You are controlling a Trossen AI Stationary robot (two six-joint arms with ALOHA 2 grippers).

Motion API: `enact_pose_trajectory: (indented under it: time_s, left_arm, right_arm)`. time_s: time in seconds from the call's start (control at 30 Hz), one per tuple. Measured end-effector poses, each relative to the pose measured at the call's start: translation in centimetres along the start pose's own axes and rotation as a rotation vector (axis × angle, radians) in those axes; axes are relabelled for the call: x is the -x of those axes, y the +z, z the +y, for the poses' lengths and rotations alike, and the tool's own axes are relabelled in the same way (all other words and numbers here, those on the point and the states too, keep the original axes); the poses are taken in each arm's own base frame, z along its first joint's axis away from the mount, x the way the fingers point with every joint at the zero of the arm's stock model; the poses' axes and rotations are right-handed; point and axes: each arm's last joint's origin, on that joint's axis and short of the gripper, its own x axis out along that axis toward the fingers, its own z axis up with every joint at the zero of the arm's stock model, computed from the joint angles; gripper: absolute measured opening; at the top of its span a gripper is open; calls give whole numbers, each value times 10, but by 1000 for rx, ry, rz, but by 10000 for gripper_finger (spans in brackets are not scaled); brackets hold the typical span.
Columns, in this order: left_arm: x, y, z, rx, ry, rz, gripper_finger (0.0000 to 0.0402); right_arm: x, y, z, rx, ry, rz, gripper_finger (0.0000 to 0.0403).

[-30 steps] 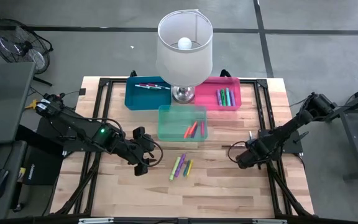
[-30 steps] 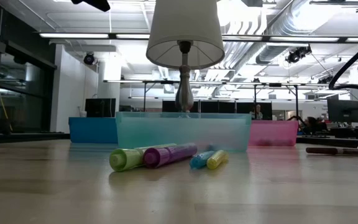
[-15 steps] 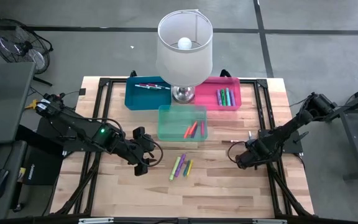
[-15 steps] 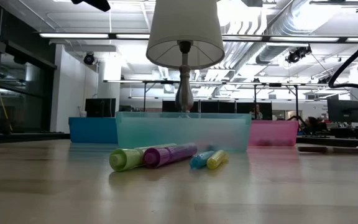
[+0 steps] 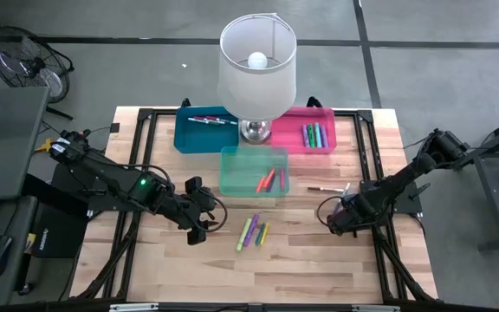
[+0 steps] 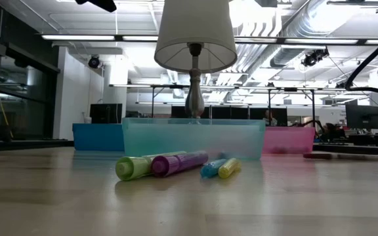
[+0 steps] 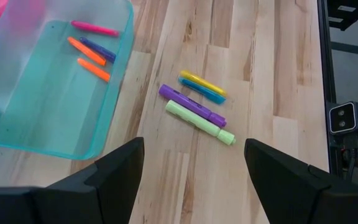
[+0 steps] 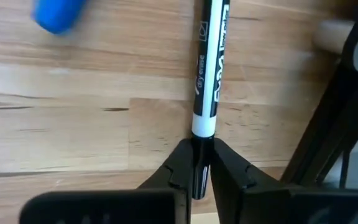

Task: Pick & Place Markers
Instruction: Put the black marker pen into the blue bin

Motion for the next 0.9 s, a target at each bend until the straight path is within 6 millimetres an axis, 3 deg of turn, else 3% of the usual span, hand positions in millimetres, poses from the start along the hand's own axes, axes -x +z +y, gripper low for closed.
enact_pose_trajectory:
  time_s: [0.3, 0.9]
  left_arm:
    - [0, 0, 0, 0, 0, -1, 275]
    - [0, 4, -1, 7, 13, -50, 275]
  right_arm:
    - [3, -2, 1, 76, -15, 35, 26]
    - [45, -29, 25, 242, 146, -57, 24]
